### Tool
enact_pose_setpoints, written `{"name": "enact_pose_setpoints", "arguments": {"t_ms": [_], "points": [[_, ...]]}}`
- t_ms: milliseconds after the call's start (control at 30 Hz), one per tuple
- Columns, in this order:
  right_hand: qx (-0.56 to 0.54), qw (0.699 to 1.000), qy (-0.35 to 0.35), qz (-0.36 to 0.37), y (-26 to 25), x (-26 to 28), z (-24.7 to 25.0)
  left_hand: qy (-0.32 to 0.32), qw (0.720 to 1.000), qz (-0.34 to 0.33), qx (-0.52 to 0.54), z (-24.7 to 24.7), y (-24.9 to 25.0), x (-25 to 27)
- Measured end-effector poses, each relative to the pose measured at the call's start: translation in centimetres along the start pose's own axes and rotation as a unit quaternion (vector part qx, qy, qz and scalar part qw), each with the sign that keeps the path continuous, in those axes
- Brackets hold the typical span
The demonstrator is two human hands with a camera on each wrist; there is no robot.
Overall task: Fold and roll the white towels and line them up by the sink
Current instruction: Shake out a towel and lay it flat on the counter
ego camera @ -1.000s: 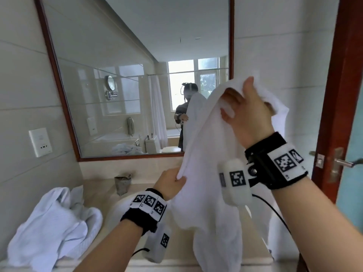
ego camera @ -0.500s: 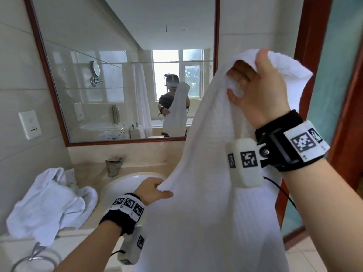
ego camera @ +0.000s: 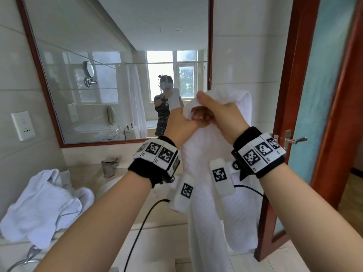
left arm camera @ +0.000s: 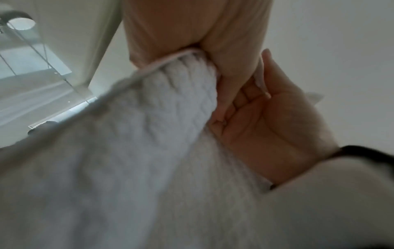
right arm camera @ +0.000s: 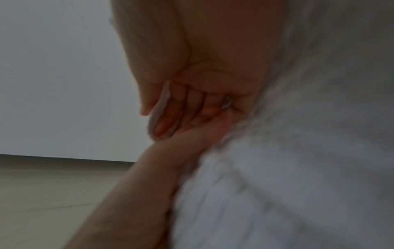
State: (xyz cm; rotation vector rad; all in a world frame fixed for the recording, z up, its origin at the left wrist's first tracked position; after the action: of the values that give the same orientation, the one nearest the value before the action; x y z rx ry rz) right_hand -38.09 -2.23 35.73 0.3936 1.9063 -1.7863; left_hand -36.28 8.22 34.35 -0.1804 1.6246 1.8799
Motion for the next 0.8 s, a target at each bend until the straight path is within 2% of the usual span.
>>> {"name": "enact_pose_setpoints", "arguments": {"t_ms": [67, 100, 167, 233, 267, 333, 400, 467, 500, 600, 733, 800], "points": [[-0.021, 0.999, -0.041, 0.003, 0.9, 1.0, 0.5, 0.006, 0.999, 0.034, -0.017, 0.3, -1.3, 0.2], [-0.047, 0.998, -0.041, -0.005, 1.9, 1.5, 1.2, 0.003, 0.999, 0.046, -0.025, 0.4, -2.1, 0.1], [-0.088, 0.995, 0.015, -0.036, 4.5, 3.0, 3.5, 0.001, 0.998, 0.052, -0.034, 0.3, -2.4, 0.3], [-0.025, 0.992, 0.087, -0.092, 7.6, 4.9, 5.8, 0.033, 0.998, 0.047, -0.036, 1.1, -2.1, 0.3], [0.018, 0.986, 0.096, -0.138, 9.6, 5.8, 6.3, 0.051, 0.997, 0.051, -0.039, 1.6, -2.1, 0.1], [0.105, 0.958, 0.037, -0.265, 14.5, 7.5, 5.7, 0.086, 0.994, 0.054, -0.043, 2.3, -1.5, 0.0], [0.175, 0.902, -0.069, -0.388, 19.3, 9.9, 3.6, 0.097, 0.994, 0.041, -0.041, 2.7, -0.8, -0.3], [0.18, 0.866, -0.12, -0.45, 22.8, 12.2, 1.6, 0.1, 0.991, 0.059, -0.066, 3.3, -1.0, -0.6], [0.159, 0.865, -0.119, -0.461, 24.2, 13.0, 1.0, 0.105, 0.99, 0.062, -0.076, 3.7, -0.9, -0.7], [0.066, 0.891, -0.07, -0.443, 27.4, 13.9, 0.7, 0.1, 0.99, 0.047, -0.086, 5.0, -0.7, -0.9], [0.028, 0.917, -0.047, -0.395, 27.6, 12.8, 0.6, 0.128, 0.984, 0.027, -0.125, 7.2, 0.5, 0.0], [0.024, 0.913, -0.066, -0.401, 27.7, 12.2, 0.1, 0.14, 0.981, 0.019, -0.131, 8.3, 0.8, 0.4]]}}
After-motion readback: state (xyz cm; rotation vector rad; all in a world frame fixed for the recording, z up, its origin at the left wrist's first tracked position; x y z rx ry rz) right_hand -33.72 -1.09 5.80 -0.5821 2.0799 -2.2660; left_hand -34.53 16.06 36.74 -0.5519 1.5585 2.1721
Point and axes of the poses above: each hand's wrist, its own x-axis away from the middle knuckle, its own z-axis out of the back of the hand, y = z × x, the point moved 10 cm from there along -x, towards the middle knuckle, and after that the axes turned 13 degrees about -y, right-handed, at the moved point
